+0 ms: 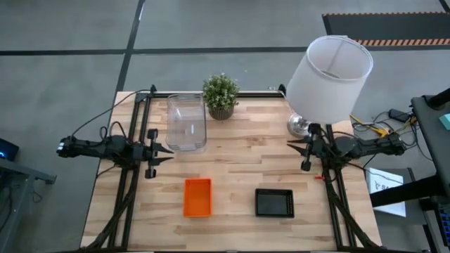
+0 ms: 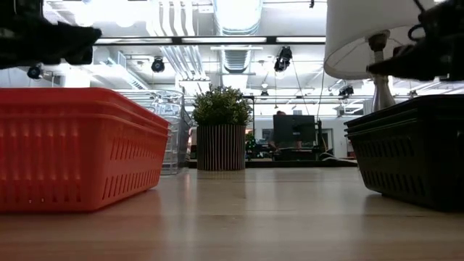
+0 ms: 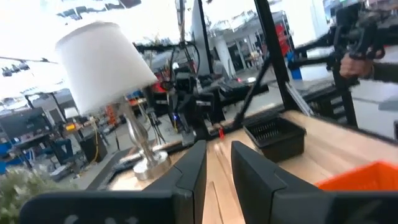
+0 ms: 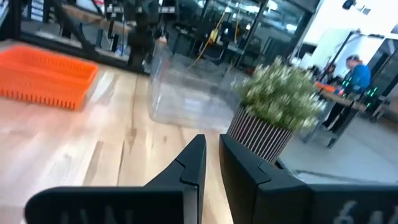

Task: Stack baskets by color
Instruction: Return to Home Position

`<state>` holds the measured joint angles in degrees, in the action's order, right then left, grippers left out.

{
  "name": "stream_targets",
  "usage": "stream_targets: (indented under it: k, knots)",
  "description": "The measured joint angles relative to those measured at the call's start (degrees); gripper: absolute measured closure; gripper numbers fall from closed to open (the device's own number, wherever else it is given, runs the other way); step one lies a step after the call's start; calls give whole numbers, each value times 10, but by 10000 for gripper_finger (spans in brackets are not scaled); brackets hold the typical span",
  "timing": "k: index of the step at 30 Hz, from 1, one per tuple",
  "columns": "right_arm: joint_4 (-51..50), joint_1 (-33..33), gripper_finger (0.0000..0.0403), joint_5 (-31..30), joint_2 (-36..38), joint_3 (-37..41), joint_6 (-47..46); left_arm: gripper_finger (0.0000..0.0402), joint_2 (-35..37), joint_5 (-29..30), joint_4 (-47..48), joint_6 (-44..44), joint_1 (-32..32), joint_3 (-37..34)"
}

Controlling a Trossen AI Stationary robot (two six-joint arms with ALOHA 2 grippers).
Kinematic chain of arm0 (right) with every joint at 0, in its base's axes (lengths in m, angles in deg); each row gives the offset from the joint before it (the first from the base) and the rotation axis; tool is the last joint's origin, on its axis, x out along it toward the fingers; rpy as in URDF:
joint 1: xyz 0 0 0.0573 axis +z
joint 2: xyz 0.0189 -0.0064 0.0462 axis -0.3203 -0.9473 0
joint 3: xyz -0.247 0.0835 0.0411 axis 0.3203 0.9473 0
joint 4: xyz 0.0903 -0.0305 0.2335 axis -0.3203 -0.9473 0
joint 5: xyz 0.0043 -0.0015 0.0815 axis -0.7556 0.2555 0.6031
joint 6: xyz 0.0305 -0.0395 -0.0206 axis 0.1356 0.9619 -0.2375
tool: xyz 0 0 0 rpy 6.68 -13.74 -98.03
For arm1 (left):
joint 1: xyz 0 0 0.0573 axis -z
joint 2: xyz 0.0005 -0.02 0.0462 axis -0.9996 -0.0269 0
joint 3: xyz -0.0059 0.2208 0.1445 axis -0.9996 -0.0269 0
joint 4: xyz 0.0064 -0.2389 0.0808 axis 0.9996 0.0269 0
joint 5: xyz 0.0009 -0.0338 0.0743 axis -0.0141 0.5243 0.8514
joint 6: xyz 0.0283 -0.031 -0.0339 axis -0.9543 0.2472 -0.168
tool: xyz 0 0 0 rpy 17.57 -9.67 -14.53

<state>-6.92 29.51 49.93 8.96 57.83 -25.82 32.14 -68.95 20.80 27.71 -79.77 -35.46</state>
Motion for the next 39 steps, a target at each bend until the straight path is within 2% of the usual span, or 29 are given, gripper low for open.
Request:
stream_targets:
  k: [3,8,13,17,39]
  knots:
    - [13,-1,365,6,-5,12,-18,343,-2,0,2,0,0,-4]
    - [14,-1,365,60,-24,14,-35,343,-7,3,0,0,0,-5]
    - [13,-1,365,127,-34,15,-106,343,-7,9,-1,0,0,-5]
    - [13,-1,365,123,-38,15,-146,343,-7,12,-1,0,0,-6]
    - [27,-1,365,122,-39,17,-146,343,-26,12,-1,2,0,-6]
